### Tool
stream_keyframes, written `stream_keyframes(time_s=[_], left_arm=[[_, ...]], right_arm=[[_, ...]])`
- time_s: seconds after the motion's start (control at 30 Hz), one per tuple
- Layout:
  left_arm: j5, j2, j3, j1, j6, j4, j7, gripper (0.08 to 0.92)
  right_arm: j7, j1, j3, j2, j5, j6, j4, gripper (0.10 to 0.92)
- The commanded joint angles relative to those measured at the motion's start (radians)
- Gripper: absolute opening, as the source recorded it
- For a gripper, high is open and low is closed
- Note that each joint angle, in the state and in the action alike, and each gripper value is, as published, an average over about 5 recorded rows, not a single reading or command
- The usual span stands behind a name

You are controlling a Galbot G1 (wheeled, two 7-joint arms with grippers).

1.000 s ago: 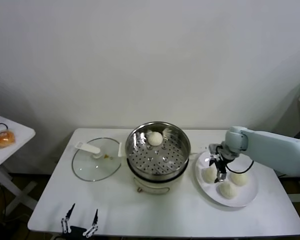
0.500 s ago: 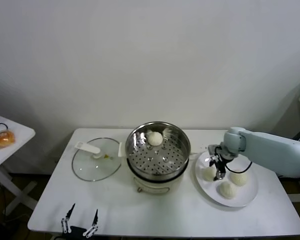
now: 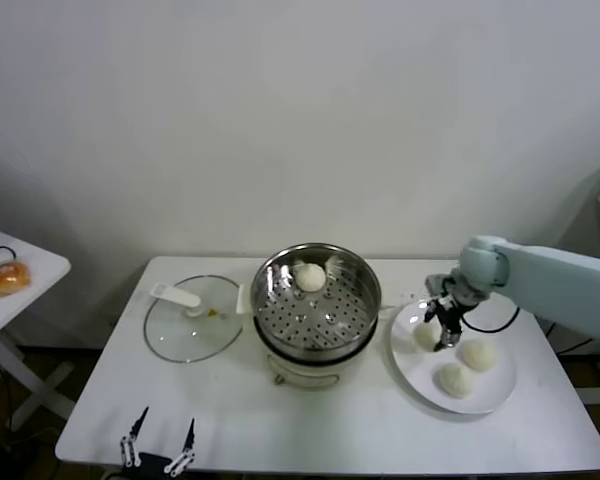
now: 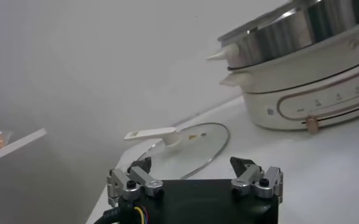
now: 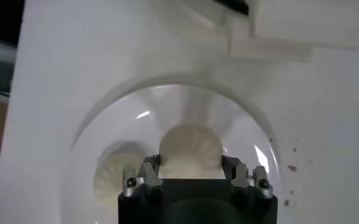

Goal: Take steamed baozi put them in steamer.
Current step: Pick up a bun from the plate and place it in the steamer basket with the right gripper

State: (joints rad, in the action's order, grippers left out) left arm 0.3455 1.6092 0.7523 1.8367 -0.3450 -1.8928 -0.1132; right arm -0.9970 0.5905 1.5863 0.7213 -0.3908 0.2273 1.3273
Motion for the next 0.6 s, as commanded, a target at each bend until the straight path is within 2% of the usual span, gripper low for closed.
stream_keyframes(time_s=[0.03,0.3,0.47,0.6], left_arm=[[0.006,0.027,-0.001,0.001,0.001,-0.006,-0.001,0.823],[0.009,0.027,-0.008,-0.001,0.001,-0.005,-0.002,0.823],[0.012,0.025,-0.013,-0.002,-0.003,-0.004,-0.002,0.823],[0.013,0.023,-0.015,-0.002,-0.004,-0.009,-0.003,0.823]], right_arm=[[-0.113,0.478,0.245,-0.017,-0.203,-0.042,0.156,0.670],[-0.113,0.639,0.207,0.134,-0.387,0.010,0.224,0.670],[-0.044,0.569,0.062,0.240,-0.476,0.099,0.258,0.670],[0.012,0.469,0.000,0.333,-0.480,0.149,0.248,0.670]])
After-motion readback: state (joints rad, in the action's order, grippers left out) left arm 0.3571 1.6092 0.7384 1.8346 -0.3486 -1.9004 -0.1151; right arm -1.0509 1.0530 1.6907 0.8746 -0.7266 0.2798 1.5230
